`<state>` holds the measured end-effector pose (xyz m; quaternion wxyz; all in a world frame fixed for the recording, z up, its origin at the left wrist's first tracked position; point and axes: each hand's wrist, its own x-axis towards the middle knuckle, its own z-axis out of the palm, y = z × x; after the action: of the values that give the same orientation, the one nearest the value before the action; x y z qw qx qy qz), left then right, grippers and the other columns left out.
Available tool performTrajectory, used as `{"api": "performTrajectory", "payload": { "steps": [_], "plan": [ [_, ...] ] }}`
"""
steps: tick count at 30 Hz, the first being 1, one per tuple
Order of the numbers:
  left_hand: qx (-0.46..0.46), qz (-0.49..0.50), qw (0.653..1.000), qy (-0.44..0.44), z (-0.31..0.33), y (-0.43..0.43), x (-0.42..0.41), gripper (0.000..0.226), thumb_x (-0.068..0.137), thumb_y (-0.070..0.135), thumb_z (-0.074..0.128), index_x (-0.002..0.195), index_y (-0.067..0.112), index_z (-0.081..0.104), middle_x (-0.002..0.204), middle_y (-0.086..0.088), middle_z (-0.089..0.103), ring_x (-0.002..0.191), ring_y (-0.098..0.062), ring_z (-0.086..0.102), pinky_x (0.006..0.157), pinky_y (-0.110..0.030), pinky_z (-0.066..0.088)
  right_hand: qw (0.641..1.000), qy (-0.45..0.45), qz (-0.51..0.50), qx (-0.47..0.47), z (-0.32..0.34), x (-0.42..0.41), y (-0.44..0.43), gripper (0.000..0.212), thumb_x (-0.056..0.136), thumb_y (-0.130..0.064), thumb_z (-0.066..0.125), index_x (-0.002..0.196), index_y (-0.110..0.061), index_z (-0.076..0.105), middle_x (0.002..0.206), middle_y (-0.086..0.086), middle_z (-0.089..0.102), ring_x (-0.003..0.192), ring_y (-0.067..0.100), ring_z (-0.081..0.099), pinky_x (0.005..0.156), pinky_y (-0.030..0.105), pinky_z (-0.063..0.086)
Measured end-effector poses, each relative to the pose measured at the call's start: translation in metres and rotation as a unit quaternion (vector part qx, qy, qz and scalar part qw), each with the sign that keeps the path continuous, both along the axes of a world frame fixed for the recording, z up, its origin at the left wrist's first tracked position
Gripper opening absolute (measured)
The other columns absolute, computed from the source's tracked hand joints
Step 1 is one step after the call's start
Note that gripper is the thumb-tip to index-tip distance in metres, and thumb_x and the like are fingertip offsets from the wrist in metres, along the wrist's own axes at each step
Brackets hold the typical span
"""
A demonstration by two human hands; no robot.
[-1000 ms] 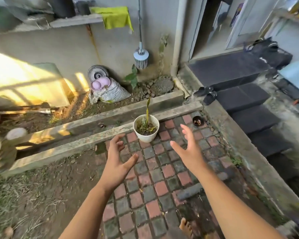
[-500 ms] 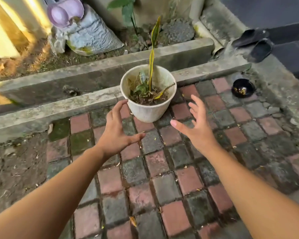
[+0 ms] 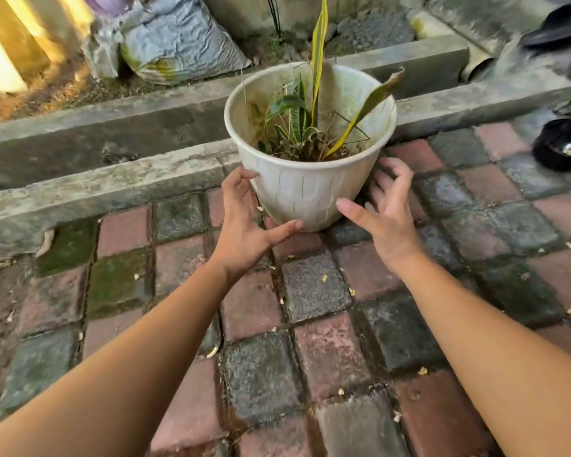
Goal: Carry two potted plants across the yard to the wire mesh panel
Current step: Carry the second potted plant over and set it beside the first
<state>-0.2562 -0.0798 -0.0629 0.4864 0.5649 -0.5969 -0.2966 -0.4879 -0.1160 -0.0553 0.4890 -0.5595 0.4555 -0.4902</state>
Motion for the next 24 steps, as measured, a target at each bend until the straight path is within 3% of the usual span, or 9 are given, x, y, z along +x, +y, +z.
{"api": "performTrajectory", "payload": {
  "steps": [2, 4, 6, 9, 12, 15, 19, 22, 24],
  "plan": [
    [-0.006, 0.007, 0.999, 0.035, -0.004, -0.010, -0.003, 0.084, 0.069, 0.032, 0.092, 0.121, 0.037, 0.026, 0.146, -0.019, 0.044, 0.142, -0.018, 0.052, 0.125, -0.052, 0.044, 0.999, -0.036, -0.015, 0.002, -0.009, 0.009, -0.012, 0.092, 0.065, -0.039, 0.087, 0.135, -0.029, 0.029, 0.143, 0.000, 0.051, 0.124, -0.006, 0.059, 0.099, 0.021, 0.051],
    [0.007, 0.007, 0.997, 0.071, -0.005, -0.016, -0.007, 0.083, 0.069, 0.030, 0.092, 0.117, 0.036, 0.025, 0.146, -0.033, 0.043, 0.144, -0.043, 0.051, 0.123, -0.062, 0.043, 0.998, -0.057, -0.030, 0.021, -0.016, 0.014, -0.019, 0.104, 0.062, -0.040, 0.090, 0.142, -0.020, 0.026, 0.147, 0.007, 0.052, 0.130, 0.008, 0.058, 0.103, 0.026, 0.052],
    [0.026, 0.017, 0.995, 0.097, -0.005, -0.021, -0.012, 0.084, 0.067, 0.032, 0.093, 0.116, 0.033, 0.024, 0.145, -0.038, 0.040, 0.143, -0.051, 0.049, 0.121, -0.065, 0.044, 0.996, -0.070, -0.036, 0.039, -0.020, 0.015, -0.024, 0.122, 0.056, -0.050, 0.097, 0.148, -0.019, 0.023, 0.153, 0.013, 0.050, 0.139, 0.021, 0.054, 0.113, 0.037, 0.049],
    [0.045, 0.026, 0.991, 0.127, -0.006, -0.029, -0.016, 0.098, 0.059, 0.039, 0.095, 0.119, 0.022, 0.020, 0.148, -0.038, 0.035, 0.146, -0.051, 0.045, 0.122, -0.063, 0.044, 0.995, -0.074, -0.024, 0.064, -0.023, 0.014, -0.031, 0.141, 0.045, -0.058, 0.101, 0.154, -0.025, 0.018, 0.157, 0.012, 0.048, 0.145, 0.024, 0.049, 0.121, 0.047, 0.043],
    [0.059, 0.031, 0.987, 0.145, -0.005, -0.034, -0.017, 0.105, 0.053, 0.040, 0.096, 0.120, 0.021, 0.017, 0.150, -0.038, 0.037, 0.148, -0.047, 0.046, 0.123, -0.059, 0.044, 0.995, -0.075, 0.006, 0.072, -0.026, 0.012, -0.040, 0.140, 0.051, -0.039, 0.097, 0.160, -0.026, 0.009, 0.158, 0.007, 0.045, 0.146, 0.023, 0.046, 0.124, 0.052, 0.037],
    [0.064, 0.031, 0.985, 0.159, -0.003, -0.034, -0.020, 0.110, 0.051, 0.040, 0.096, 0.122, 0.021, 0.015, 0.153, -0.034, 0.039, 0.150, -0.041, 0.047, 0.124, -0.057, 0.044, 0.993, -0.083, 0.029, 0.084, -0.025, 0.013, -0.043, 0.143, 0.049, -0.032, 0.093, 0.162, -0.031, 0.006, 0.161, 0.002, 0.042, 0.148, 0.023, 0.043, 0.124, 0.051, 0.037],
    [0.057, 0.037, 0.983, 0.169, 0.002, -0.031, -0.027, 0.112, 0.048, 0.043, 0.095, 0.123, 0.017, 0.016, 0.151, -0.032, 0.039, 0.149, -0.039, 0.047, 0.123, -0.056, 0.045, 0.987, -0.108, 0.030, 0.115, -0.018, 0.016, -0.037, 0.140, 0.044, -0.022, 0.093, 0.161, -0.038, 0.017, 0.152, -0.004, 0.054, 0.137, 0.018, 0.053, 0.102, 0.040, 0.050],
    [0.053, 0.039, 0.984, 0.166, 0.007, -0.025, -0.027, 0.111, 0.048, 0.045, 0.095, 0.125, 0.020, 0.018, 0.150, -0.030, 0.044, 0.147, -0.036, 0.051, 0.122, -0.056, 0.046, 0.985, -0.127, 0.019, 0.117, -0.017, 0.017, -0.026, 0.125, 0.054, -0.009, 0.087, 0.156, -0.038, 0.021, 0.139, -0.011, 0.060, 0.126, 0.012, 0.058, 0.088, 0.033, 0.049],
    [0.044, 0.043, 0.984, 0.166, 0.009, -0.020, -0.026, 0.111, 0.048, 0.043, 0.096, 0.126, 0.021, 0.019, 0.149, -0.028, 0.048, 0.146, -0.036, 0.053, 0.123, -0.057, 0.046, 0.984, -0.141, 0.004, 0.108, -0.020, 0.014, -0.013, 0.113, 0.059, -0.006, 0.083, 0.152, -0.035, 0.025, 0.139, -0.008, 0.060, 0.128, 0.014, 0.058, 0.095, 0.039, 0.052]
  ]
}}
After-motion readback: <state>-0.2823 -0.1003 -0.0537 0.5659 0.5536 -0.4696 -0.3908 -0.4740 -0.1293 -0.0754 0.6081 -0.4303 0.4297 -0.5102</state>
